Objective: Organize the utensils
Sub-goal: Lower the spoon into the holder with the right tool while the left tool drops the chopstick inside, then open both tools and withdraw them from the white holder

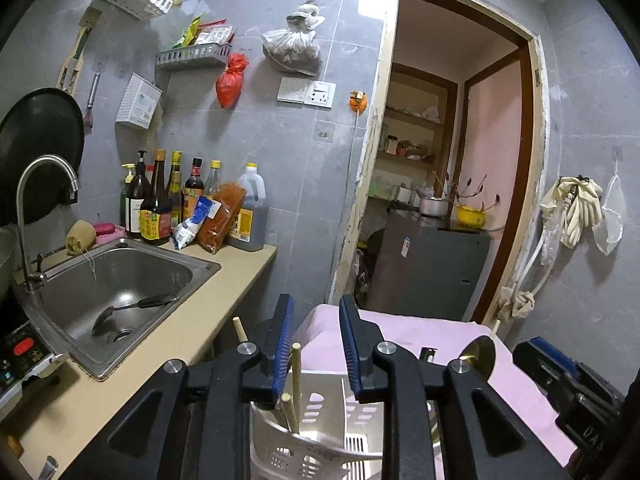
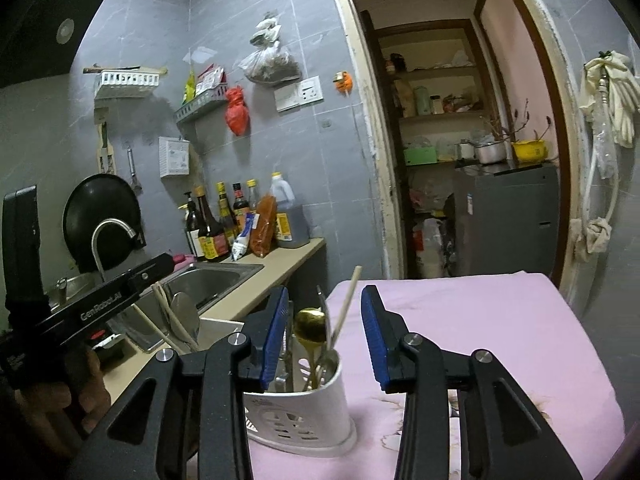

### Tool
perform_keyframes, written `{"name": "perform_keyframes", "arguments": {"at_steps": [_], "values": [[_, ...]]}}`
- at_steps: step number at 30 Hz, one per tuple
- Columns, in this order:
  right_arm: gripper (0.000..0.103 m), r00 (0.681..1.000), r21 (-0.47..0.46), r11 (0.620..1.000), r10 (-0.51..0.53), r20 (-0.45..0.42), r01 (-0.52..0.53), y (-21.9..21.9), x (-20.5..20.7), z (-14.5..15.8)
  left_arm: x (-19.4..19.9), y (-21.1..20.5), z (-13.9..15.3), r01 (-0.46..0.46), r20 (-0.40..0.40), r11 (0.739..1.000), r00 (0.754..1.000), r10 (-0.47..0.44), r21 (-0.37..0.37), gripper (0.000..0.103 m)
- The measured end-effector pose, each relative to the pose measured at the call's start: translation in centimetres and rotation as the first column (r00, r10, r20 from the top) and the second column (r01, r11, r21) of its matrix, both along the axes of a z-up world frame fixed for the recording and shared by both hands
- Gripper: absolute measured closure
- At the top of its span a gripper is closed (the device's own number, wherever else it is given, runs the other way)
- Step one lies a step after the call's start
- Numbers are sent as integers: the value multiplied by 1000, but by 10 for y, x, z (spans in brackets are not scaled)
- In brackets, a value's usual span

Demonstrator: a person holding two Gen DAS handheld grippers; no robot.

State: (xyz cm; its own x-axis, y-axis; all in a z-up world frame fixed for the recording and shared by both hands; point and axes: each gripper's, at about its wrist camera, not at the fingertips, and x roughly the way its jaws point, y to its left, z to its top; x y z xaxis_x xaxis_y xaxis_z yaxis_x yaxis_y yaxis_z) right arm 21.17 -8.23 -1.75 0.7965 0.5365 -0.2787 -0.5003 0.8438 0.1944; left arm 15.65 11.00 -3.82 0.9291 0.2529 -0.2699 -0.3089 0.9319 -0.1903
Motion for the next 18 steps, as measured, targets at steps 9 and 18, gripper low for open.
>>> {"name": "perform_keyframes", "arguments": {"at_steps": [9,18], "values": [[58,999,-15,999,-33,7,33,-28,-18,21,-24,-13,18,12,-6,1000,1000,-12,-12,57],[42,995,-61,994,-94,-37,92,-73,-50,42,-53,-39,39,87,-82,995,993,-90,-42,24]]}}
